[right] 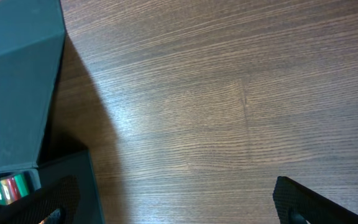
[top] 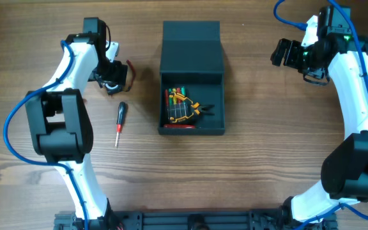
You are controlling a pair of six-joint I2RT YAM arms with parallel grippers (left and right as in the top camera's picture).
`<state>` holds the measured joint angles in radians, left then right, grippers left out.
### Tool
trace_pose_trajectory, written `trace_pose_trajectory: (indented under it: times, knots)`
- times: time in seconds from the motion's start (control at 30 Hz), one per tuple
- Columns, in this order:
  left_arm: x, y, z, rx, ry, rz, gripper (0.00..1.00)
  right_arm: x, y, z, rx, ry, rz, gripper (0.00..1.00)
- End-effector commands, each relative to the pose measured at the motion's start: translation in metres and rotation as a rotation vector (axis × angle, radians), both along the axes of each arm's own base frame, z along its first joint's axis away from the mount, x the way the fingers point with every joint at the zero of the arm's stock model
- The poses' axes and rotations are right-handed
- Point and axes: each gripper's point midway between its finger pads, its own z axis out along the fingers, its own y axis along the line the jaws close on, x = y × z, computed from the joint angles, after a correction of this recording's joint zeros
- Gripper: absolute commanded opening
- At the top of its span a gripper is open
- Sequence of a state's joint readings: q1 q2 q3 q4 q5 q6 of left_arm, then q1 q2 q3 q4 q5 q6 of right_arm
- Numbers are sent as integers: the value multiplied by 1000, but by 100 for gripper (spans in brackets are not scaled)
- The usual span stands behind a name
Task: Pack container
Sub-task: 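Reach left gripper to the black tape measure and grasp it, then carry tape measure with left gripper into the box and release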
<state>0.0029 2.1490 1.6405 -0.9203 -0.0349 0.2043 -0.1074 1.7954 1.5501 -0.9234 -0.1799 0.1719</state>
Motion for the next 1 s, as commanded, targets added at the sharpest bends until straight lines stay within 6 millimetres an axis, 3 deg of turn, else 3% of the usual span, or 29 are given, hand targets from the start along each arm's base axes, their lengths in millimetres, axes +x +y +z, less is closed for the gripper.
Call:
trace_pose_trajectory:
  times: [0.0, 0.17, 0.57, 0.8, 0.97]
  knots:
    - [-2, -12, -7, -86, 26, 75, 87, 3, 3, -4, 18, 7, -6, 100]
    - [-7, -13, -17, -97, 61, 158, 87, 3, 3, -4, 18, 7, -5, 100]
    - [-4, -11, -22, -86, 57, 162, 74, 3, 3, -4, 18, 7, -6, 100]
    - [-7, -10, -28, -81, 76, 163, 78, 3, 3, -4, 18, 7, -6, 100]
    - [-13, -10, -35, -79, 105, 164, 73, 3, 3, -4, 18, 7, -5, 100]
